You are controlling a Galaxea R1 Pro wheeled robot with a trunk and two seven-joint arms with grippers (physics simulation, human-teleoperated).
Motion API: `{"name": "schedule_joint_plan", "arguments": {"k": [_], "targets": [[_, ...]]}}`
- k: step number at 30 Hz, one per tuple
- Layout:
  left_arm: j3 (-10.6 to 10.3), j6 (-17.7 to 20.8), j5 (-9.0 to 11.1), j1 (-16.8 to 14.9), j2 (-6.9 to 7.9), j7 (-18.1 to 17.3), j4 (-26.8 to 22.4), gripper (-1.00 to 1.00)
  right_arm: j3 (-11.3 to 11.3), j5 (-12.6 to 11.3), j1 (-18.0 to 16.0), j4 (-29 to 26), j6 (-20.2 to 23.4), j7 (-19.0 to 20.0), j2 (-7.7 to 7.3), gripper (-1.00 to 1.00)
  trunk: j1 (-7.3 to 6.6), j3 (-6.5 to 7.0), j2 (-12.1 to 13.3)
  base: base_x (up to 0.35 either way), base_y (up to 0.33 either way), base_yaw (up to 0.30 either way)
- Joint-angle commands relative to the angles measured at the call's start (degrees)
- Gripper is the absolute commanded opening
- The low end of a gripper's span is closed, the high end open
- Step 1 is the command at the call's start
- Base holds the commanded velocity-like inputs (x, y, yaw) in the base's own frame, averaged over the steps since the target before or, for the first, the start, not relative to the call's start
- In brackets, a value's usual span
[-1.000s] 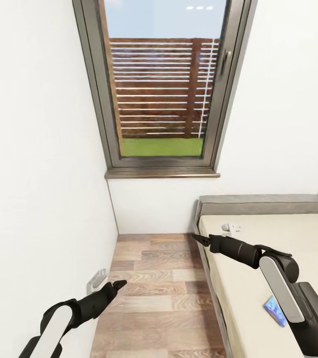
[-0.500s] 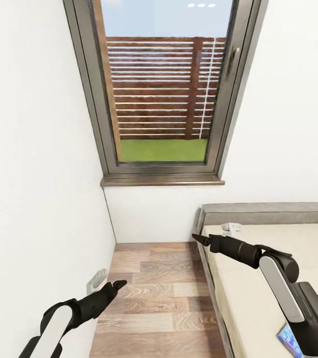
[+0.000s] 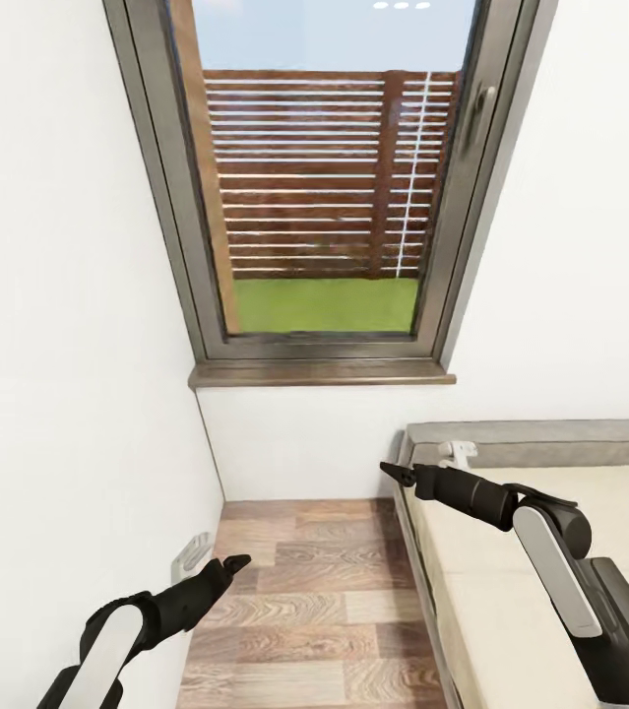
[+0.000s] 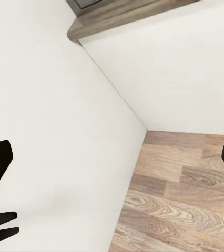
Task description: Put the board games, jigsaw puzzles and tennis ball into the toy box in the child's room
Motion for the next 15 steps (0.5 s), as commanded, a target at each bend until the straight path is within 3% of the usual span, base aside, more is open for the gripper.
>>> {"name": "schedule_joint_plan", "arguments": {"k": [1,6,15], "targets": [[-0.1,0.0,0.6,0.0,0.03,0.6,-0.1,1.00,0.0,0.2,-0.1,0.0,0.2,0.3,-0.05,1.00,0.07,-0.12,-0.1,0.292,0.000,0.000],[-0.1,0.0,0.6,0.0,0.00,0.6,-0.1,1.00,0.0,0.2,-0.1,0.0,0.3,0.3,-0.08,1.00,0.07,-0.12,-0.1,0.222,0.000,0.000],[-0.1,0.0,0.6,-0.1,-0.02,0.6,-0.1,1.00,0.0,0.2,-0.2,0.0,0.4,0.3,-0.11,1.00,0.07,-0.12,-0.1,0.087,0.000,-0.001]]}}
